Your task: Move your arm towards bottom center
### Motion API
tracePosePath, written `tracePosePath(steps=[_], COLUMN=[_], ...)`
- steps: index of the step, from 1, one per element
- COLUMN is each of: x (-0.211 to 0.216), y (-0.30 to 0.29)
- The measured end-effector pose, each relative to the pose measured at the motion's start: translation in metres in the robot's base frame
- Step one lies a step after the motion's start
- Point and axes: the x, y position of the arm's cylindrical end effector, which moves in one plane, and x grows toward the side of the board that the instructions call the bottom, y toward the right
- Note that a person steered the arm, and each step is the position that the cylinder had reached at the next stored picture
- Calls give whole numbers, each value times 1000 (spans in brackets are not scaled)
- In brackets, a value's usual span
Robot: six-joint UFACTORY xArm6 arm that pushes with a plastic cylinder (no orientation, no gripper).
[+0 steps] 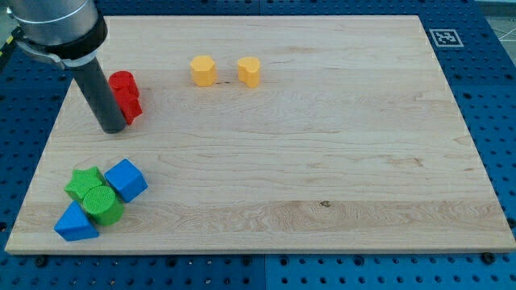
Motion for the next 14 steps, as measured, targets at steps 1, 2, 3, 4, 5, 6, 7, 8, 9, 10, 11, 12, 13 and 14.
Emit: tracePosePath(steps=[1,2,3,4,5,6,7,8,9,10,11,12,13,14], x=[-4,-4,-4,0,26,36,36,36,36,36,36,36,36,36], y=[0,0,-4,-4,-3,-2,13,21,25,31,34,36,38,39])
